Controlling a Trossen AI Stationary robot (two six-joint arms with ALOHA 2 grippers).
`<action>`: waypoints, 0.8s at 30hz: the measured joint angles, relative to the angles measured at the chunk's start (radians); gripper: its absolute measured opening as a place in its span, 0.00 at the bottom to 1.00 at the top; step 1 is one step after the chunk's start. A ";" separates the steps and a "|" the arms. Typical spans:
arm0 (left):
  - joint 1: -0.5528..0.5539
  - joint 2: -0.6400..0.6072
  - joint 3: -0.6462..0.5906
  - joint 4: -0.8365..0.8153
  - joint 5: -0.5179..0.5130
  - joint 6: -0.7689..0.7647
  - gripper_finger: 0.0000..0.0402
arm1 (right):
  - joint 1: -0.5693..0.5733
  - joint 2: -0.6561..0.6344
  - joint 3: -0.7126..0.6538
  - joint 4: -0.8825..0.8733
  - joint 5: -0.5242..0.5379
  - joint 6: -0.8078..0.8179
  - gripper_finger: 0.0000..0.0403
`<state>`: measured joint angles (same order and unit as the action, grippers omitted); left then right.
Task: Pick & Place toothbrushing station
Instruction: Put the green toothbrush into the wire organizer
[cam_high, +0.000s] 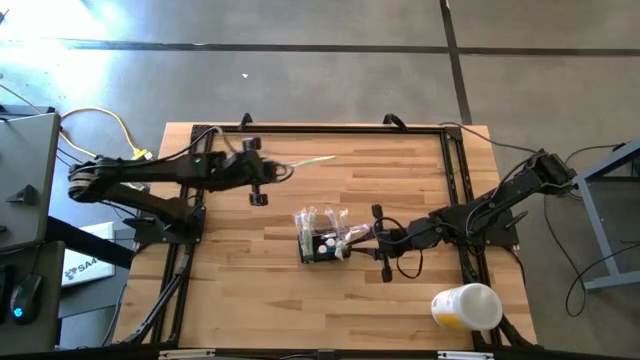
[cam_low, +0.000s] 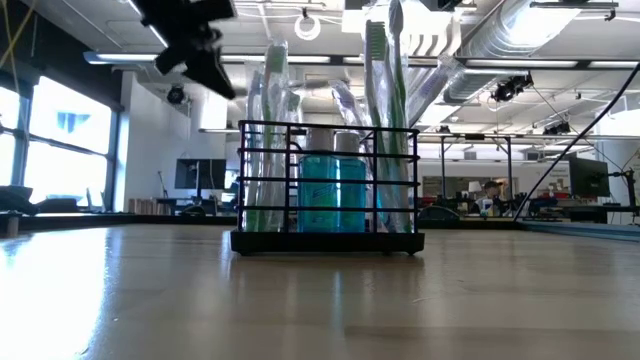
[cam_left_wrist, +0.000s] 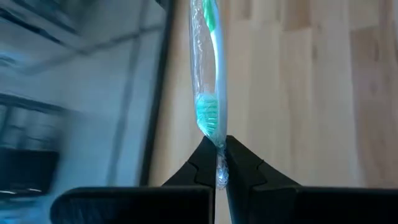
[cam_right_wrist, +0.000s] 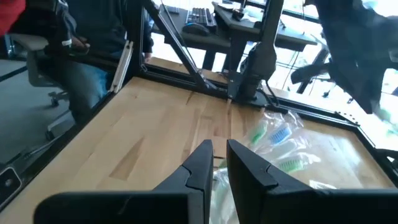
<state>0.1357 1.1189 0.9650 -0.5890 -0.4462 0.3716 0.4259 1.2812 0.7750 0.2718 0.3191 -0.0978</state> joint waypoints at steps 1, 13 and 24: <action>-0.030 -0.021 0.001 -0.002 -0.042 0.010 0.00 | 0.005 0.000 0.000 0.004 0.007 0.000 0.10; -0.467 -0.073 0.003 0.038 -0.632 0.330 0.02 | 0.060 0.000 0.000 0.013 0.057 -0.003 0.10; -0.800 0.065 0.064 0.229 -0.960 0.791 0.01 | 0.080 0.000 0.000 0.017 0.057 -0.003 0.10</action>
<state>-0.6643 1.1843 1.0286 -0.3598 -1.4065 1.1627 0.5060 1.2812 0.7750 0.2884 0.3763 -0.1009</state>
